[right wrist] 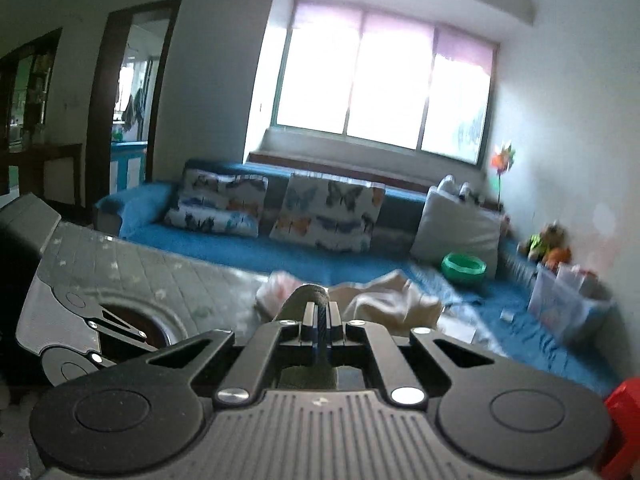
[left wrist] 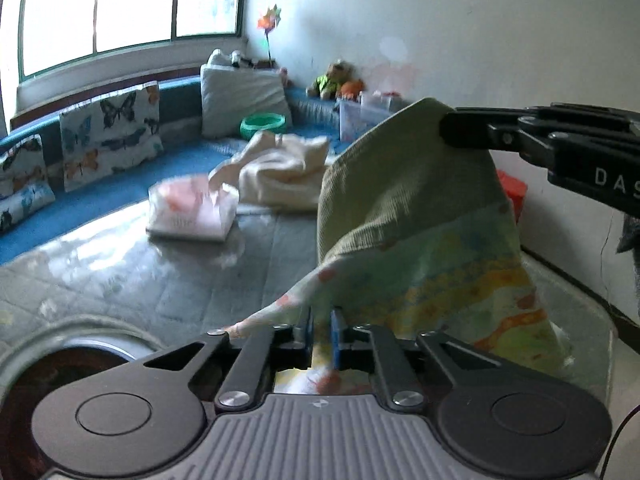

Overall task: Fold clothes
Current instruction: 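Lay the lifted towel over itself and open both grippers, then grasp the green-backed towel corner with the right gripper and lift it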

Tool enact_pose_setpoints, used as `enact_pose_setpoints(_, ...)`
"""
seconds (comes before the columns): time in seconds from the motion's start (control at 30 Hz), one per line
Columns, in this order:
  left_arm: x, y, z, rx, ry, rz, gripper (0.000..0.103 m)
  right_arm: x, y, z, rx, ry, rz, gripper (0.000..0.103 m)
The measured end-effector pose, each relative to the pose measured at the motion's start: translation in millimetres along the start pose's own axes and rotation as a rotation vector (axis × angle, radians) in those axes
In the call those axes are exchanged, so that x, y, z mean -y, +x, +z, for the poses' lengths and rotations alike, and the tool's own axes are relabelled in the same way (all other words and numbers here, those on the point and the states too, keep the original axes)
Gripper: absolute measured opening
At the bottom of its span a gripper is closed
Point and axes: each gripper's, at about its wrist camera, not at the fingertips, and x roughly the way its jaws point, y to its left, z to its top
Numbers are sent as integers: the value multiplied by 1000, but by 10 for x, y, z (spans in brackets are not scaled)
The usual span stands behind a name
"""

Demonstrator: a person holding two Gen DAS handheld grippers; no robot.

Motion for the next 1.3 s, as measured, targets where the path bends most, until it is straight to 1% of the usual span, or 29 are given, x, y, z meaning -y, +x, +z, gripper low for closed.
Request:
enact_pose_setpoints(0.13, 21, -190, 73, 41, 7, 2, 9, -47, -182, 152, 57, -23, -2, 3)
enact_pose_setpoints(0.27, 26, -365, 88, 74, 16, 20, 14, -105, -391, 266, 107, -42, 8, 3)
enact_pose_setpoints(0.33, 29, -444, 89, 90, 24, 30, 25, -129, -479, 278, 124, -47, 18, 3)
enact_pose_setpoints(0.37, 30, -477, 89, 97, 27, 36, 36, -151, -528, 280, 134, -52, 24, 3)
enact_pose_setpoints(0.43, 24, -522, 88, 110, 37, 45, 38, -212, -640, 280, 155, -65, 38, 0)
enact_pose_setpoints(0.5, 12, -533, 75, 108, 41, 47, 41, -273, -729, 277, 156, -79, 60, 0)
enact_pose_setpoints(0.57, 1, -528, 57, 100, 43, 47, 44, -279, -714, 215, 127, -77, 64, 0)
enact_pose_setpoints(0.8, -77, -310, -61, 21, 20, 66, 44, -237, -542, -75, 0, -49, 56, 6)
enact_pose_setpoints(0.93, -132, -103, -160, -38, 11, 84, 44, -128, -319, -281, -85, -13, 48, 20)
enact_pose_setpoints(1.0, -156, 11, -200, -65, 5, 86, 44, -48, -170, -396, -131, 10, 42, 23)
enact_pose_setpoints(1.07, -181, 122, -222, -85, -2, 91, 44, 33, -23, -511, -174, 37, 33, 30)
enact_pose_setpoints(1.1, -193, 177, -229, -94, -6, 94, 44, 74, 51, -565, -191, 50, 24, 37)
enact_pose_setpoints(1.17, -232, 300, -232, -113, -19, 105, 45, 160, 204, -671, -221, 70, 6, 38)
enact_pose_setpoints(1.3, -331, 513, -255, -150, -40, 122, 46, 398, 531, -883, -288, 167, -5, 43)
